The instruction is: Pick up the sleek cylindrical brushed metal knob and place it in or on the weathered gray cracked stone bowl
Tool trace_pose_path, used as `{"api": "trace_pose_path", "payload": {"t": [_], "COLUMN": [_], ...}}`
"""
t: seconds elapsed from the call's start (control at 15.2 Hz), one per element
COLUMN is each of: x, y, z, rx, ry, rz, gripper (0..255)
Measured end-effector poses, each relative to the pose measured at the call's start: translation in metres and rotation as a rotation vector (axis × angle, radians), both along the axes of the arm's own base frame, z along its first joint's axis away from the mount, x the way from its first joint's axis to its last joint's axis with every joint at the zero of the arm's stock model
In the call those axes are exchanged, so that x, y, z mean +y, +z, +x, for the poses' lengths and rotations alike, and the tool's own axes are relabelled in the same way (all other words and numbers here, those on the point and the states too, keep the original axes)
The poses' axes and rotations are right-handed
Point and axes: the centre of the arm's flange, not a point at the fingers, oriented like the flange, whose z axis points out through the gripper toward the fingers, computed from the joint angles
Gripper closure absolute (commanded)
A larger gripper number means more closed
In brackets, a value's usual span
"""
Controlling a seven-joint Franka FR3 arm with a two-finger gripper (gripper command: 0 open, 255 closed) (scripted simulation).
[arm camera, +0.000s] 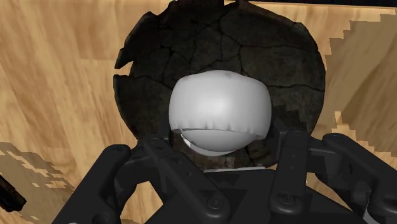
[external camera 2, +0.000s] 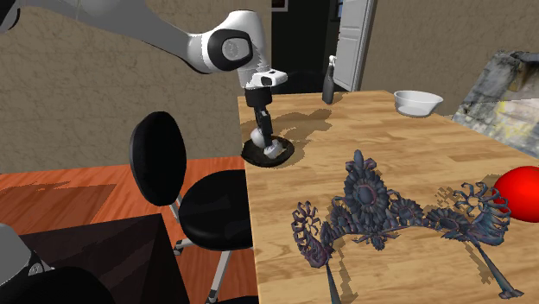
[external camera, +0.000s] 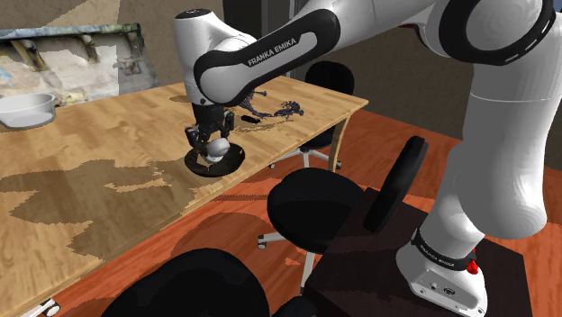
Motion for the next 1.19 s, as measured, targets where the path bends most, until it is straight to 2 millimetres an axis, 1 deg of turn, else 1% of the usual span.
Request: {"api": "trace_pose_path", "payload": {"t": [0.07,0.46,0.53,0.73,0.79,0.92,1.19], "x": [0.000,0.000,-0.001,0.004,0.005,0.005,0.005], "y": [0.000,0.000,0.006,0.038,0.043,0.048,0.049], "z": [0.000,0.000,-0.002,-0.005,-0.005,-0.007,-0.007], "rx": [0.000,0.000,0.000,-0.002,-0.002,-0.001,-0.001], "ry": [0.000,0.000,0.000,0.000,0.000,0.000,0.000], "rz": [0.000,0.000,0.000,0.001,0.001,0.000,0.000], "gripper": [0,0,0,0,0,0,0]}}
